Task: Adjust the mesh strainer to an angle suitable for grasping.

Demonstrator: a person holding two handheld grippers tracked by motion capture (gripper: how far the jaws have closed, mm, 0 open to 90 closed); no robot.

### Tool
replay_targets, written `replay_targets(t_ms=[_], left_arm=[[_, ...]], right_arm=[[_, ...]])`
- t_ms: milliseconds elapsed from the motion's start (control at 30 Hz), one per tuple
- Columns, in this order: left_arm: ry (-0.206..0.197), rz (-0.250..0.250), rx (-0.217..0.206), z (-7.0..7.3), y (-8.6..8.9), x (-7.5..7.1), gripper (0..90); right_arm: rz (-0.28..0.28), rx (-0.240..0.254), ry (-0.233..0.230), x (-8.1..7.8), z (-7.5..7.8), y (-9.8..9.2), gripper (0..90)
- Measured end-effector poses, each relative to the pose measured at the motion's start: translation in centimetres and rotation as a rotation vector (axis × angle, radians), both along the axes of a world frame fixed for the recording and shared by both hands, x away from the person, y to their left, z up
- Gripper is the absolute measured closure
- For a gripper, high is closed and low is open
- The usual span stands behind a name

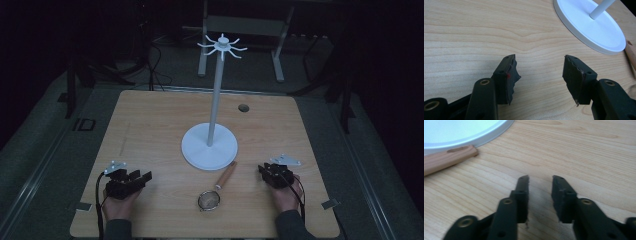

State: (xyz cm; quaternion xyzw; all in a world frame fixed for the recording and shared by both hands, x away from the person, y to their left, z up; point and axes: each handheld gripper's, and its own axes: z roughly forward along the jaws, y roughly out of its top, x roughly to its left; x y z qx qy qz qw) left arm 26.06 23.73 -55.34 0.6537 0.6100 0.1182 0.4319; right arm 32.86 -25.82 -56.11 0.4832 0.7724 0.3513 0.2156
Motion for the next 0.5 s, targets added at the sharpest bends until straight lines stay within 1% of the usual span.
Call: replay_targets(t_ms=[100,167,200,267,333,367,400,500], left_arm=[[-0.003,-0.003,0.009,0.0,-0.2,0.0,44.8],[-0.001,-0.012,0.016,0.0,-0.3,0.0,44.8],[0.0,-0.015,0.018,0.0,-0.4,0.0,44.8],[0.0,-0.022,0.027,0.0,-0.5,-0.1,44.8],[0.0,-0.023,0.029,0.0,-0.5,-0.1,44.8],[-0.001,-0.024,0.028,0.0,-0.6,-0.1,44.8],[-0.001,-0.025,0.028,0.0,-0.6,-0.1,44.8],[0.0,-0.026,0.03,0.0,-0.6,0.0,44.8]], right_arm=[[0.004,0.006,0.005,0.0,0.2,0.4,69.6],[-0.007,-0.003,0.007,-0.1,0.4,0.8,69.5],[-0.004,-0.012,-0.001,-0.3,0.7,1.2,71.3],[0.016,-0.03,-0.021,-0.3,1.1,1.6,76.9],[0.032,-0.041,-0.037,-0.2,1.5,2.0,82.1],[0.032,-0.041,-0.037,-0.2,1.5,2.0,82.1],[0.048,-0.043,-0.037,0.1,1.9,2.4,86.8],[0.093,-0.041,-0.046,0.6,2.4,3.2,89.3]])
